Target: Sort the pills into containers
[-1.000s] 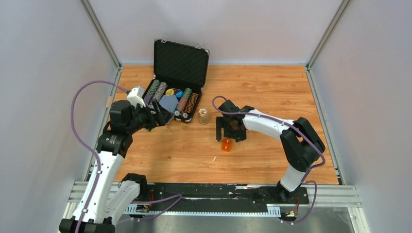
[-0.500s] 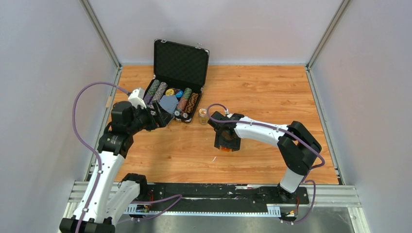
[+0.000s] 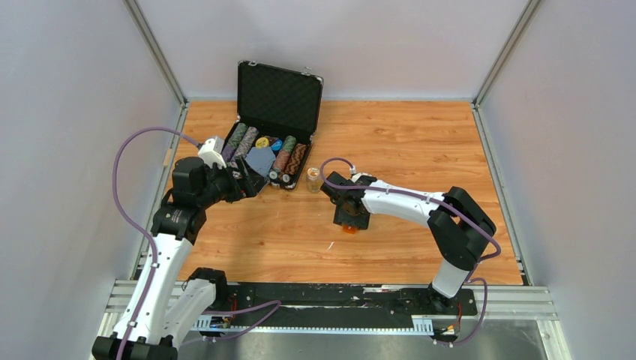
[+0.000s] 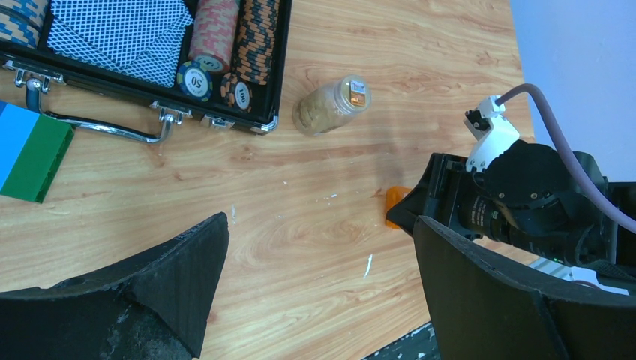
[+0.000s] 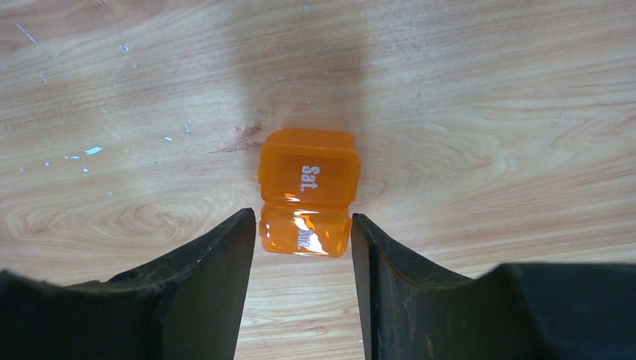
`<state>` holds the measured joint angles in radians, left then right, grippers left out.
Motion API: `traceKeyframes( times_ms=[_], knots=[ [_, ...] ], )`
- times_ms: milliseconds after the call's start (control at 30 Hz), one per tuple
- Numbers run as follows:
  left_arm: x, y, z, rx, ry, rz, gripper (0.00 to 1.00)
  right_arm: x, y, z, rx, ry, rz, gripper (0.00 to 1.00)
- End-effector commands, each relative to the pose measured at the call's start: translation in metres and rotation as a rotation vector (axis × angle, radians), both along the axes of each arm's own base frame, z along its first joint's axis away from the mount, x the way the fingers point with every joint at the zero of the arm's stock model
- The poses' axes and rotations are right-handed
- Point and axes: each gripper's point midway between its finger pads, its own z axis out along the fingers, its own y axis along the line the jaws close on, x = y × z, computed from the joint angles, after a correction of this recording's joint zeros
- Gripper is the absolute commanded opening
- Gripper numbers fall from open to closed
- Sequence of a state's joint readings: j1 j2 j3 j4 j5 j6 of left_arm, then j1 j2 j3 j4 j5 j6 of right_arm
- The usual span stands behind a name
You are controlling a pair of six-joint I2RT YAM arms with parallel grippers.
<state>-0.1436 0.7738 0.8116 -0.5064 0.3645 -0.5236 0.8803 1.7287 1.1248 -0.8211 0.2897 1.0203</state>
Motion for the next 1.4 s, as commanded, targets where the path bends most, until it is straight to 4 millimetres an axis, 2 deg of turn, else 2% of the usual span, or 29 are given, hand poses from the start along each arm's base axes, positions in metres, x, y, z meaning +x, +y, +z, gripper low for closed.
traceKeyframes(
  times_ms=[0, 233, 433, 533, 800, 1000, 1133, 1267, 1367],
  knots=[
    [0.001, -0.002, 0.005, -0.012, -0.020, -0.007, 1.00, 0.008, 0.004, -0.005, 0.020, -0.028, -0.009, 0.51],
    [0.001, -0.003, 0.003, -0.016, -0.014, -0.008, 1.00, 0.006, 0.001, -0.012, 0.028, -0.012, -0.022, 0.54],
    [0.000, -0.004, 0.002, -0.021, -0.011, -0.014, 1.00, 0.013, 0.007, 0.002, 0.057, -0.049, 0.004, 0.33],
    [-0.001, -0.010, 0.004, -0.043, -0.014, -0.041, 1.00, 0.016, 0.015, 0.014, 0.099, -0.074, 0.074, 0.31],
    [-0.005, -0.032, 0.014, -0.178, -0.011, -0.126, 1.00, 0.019, 0.058, 0.077, 0.336, -0.213, 0.438, 0.30],
    [-0.002, -0.049, 0.026, -0.323, 0.021, -0.153, 1.00, 0.014, 0.098, 0.148, 0.585, -0.387, 0.644, 0.28],
    [0.001, -0.062, 0.034, -0.384, 0.031, -0.186, 0.98, 0.019, 0.119, 0.193, 0.669, -0.485, 0.727, 0.28],
    [0.003, -0.073, 0.035, -0.402, 0.043, -0.204, 0.95, 0.022, 0.130, 0.217, 0.700, -0.525, 0.774, 0.28],
    [0.003, -0.083, 0.037, -0.412, 0.036, -0.228, 0.94, 0.022, 0.134, 0.222, 0.710, -0.531, 0.787, 0.29]
  ],
)
